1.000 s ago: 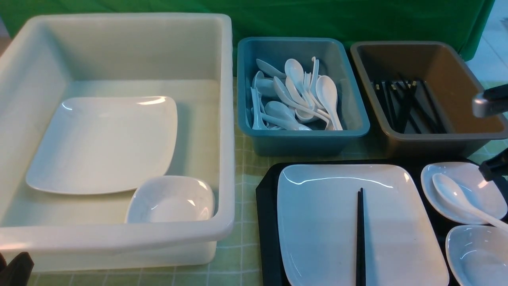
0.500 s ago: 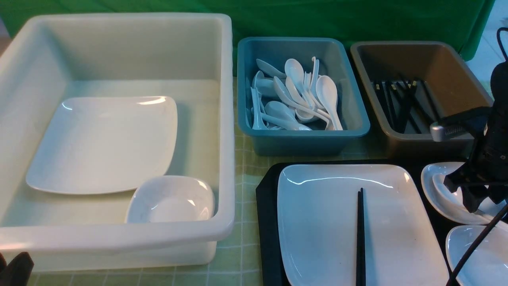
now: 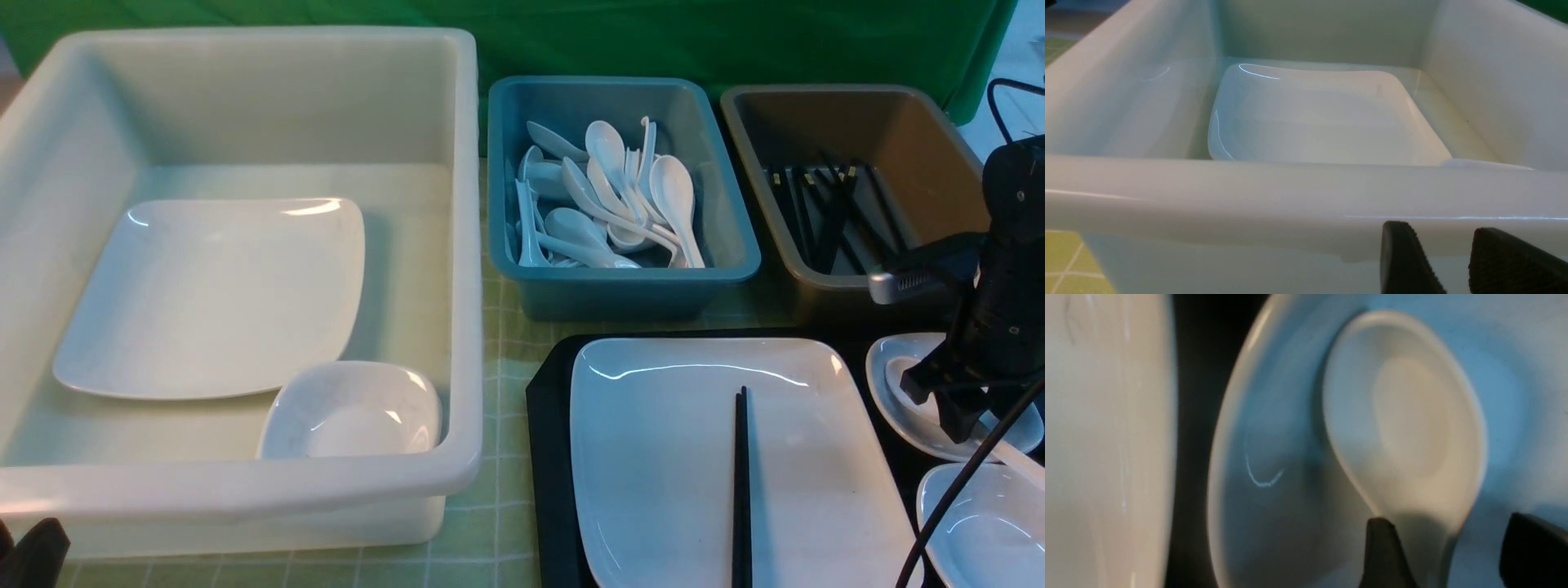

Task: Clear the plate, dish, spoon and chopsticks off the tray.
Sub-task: Use the right arm to grab a soup spoon from the plate, then use the right arm to put the soup spoon into the small storage box in the middle

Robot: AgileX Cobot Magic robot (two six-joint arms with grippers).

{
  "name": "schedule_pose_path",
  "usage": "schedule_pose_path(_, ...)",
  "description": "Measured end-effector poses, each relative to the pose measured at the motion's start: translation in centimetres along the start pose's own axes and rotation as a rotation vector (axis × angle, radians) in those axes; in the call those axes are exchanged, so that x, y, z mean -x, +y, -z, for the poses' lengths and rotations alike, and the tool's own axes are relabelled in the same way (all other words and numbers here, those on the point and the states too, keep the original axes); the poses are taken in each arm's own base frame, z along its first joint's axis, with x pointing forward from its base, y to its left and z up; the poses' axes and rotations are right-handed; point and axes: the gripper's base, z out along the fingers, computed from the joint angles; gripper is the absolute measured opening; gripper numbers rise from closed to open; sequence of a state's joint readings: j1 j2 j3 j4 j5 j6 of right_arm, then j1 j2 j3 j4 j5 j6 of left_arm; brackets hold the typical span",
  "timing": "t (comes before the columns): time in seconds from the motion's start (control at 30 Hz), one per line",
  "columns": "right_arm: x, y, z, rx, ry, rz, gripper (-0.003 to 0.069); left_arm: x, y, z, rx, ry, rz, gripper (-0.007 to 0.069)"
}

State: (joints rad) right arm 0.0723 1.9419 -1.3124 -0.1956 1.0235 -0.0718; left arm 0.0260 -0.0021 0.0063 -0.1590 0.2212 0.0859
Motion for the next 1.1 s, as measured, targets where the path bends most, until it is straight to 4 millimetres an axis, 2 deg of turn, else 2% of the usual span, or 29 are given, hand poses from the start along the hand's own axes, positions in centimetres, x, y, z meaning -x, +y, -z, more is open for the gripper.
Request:
schedule_pose_path(0.07, 0.0, 0.0, -0.1, 0.001, 0.001, 0.000, 0.0283, 0.0, 0.0, 0.0, 0.000, 0.000, 0.000, 0.0224)
schedule_pose_path(0.13, 0.0, 0.0, -0.1, 0.002, 0.000, 0.000, 0.0174, 0.0, 0.0, 0.0, 0.000, 0.000, 0.000, 0.0224)
schedule_pose_path(0.23, 0.0, -0.1, 0.1, -0.005, -0.001, 0.003, 0.0109, 0.0, 0.0, 0.0, 0.000, 0.000, 0.000, 0.0224)
schedule_pose_path(0.33, 0.0, -0.1, 0.3, -0.008, -0.006, 0.003, 0.0100, 0.0, 0.0, 0.0, 0.000, 0.000, 0.000, 0.0224)
schedule_pose_path(0.47, -0.4, -0.2, 1.2, -0.007, -0.002, -0.003, 0.0034, 0.0, 0.0, 0.0, 0.000, 0.000, 0.000, 0.0224)
schedule_pose_path(0.57, -1.0, -0.2, 2.5, 0.000, 0.002, -0.015, 0.0022, 0.0, 0.0, 0.0, 0.000, 0.000, 0.000, 0.0224)
schedule_pose_path(0.6, -1.6, -0.3, 3.8, 0.001, -0.002, -0.023, 0.0021, 0.0, 0.0, 0.0, 0.000, 0.000, 0.000, 0.0224)
schedule_pose_path(0.7, -2.6, -0.5, 5.9, 0.000, -0.027, -0.036, 0.0021, 0.0, 0.0, 0.0, 0.000, 0.000, 0.000, 0.0224)
schedule_pose_path(0.77, -2.9, -0.6, 6.6, 0.000, -0.038, -0.040, 0.0021, 0.0, 0.0, 0.0, 0.000, 0.000, 0.000, 0.0224)
schedule_pose_path(0.87, -4.0, -0.4, 9.3, 0.039, -0.113, -0.071, 0.0021, 0.0, 0.0, 0.0, 0.000, 0.000, 0.000, 0.0224)
schedule_pose_path(0.97, -4.5, 0.4, 11.6, 0.121, -0.218, -0.105, 0.0021, 0.0, 0.0, 0.0, 0.000, 0.000, 0.000, 0.0224)
schedule_pose_path(1.03, -4.4, 1.6, 14.2, 0.203, -0.358, -0.119, 0.0021, 0.0, 0.0, 0.0, 0.000, 0.000, 0.000, 0.0224)
schedule_pose_path(1.07, -4.4, 1.7, 14.3, 0.204, -0.362, -0.116, 0.0021, 0.0, 0.0, 0.0, 0.000, 0.000, 0.000, 0.0224)
schedule_pose_path(1.1, -4.1, 2.4, 15.3, 0.230, -0.412, -0.105, 0.0021, 0.0, 0.0, 0.0, 0.000, 0.000, -0.001, 0.0224)
